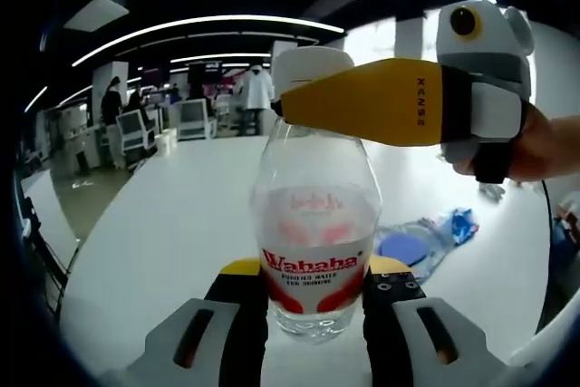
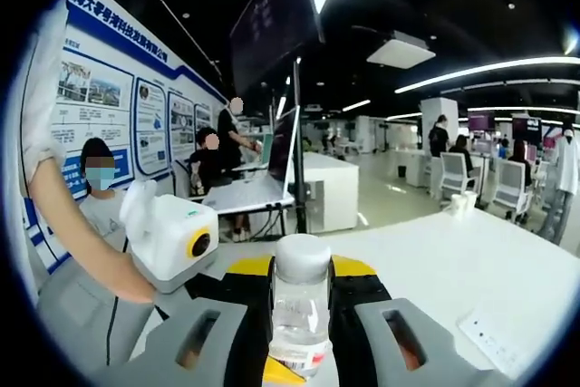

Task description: Arrange the tabletop items into an orderly group along one side of the table until the central work area is clear of visible clutter.

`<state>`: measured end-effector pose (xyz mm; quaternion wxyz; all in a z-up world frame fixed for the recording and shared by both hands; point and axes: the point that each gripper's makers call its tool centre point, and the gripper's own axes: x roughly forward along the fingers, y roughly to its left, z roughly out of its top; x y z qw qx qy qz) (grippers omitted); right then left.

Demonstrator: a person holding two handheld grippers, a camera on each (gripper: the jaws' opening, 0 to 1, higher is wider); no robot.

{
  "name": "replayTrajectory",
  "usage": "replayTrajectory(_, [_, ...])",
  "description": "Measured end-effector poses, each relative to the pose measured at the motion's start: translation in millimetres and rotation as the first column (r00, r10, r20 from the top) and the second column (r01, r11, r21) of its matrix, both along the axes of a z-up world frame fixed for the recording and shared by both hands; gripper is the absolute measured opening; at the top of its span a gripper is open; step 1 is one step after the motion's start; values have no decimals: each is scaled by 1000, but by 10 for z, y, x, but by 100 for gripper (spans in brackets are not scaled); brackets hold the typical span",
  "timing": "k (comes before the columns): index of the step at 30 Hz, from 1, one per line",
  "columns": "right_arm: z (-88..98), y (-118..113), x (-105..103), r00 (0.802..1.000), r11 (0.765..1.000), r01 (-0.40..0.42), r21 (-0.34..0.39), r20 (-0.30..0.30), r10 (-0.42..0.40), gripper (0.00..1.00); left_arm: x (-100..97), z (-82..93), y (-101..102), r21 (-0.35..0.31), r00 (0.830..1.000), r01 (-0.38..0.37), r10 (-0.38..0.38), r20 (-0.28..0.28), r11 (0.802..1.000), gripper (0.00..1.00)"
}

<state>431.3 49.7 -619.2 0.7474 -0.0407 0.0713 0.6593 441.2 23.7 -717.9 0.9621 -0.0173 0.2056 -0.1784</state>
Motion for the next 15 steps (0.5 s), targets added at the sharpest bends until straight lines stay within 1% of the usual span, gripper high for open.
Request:
replayTrajectory(5, [-35,28,122,1000,1000,-13,-8,23,13,18,149,-39,36,5,1000,-12,12,4,1000,36])
replayTrajectory(15, [-116,78,273,999,999,-29,-15,28,30,18,327,-116,77,10,1000,-30,30,6,999,36])
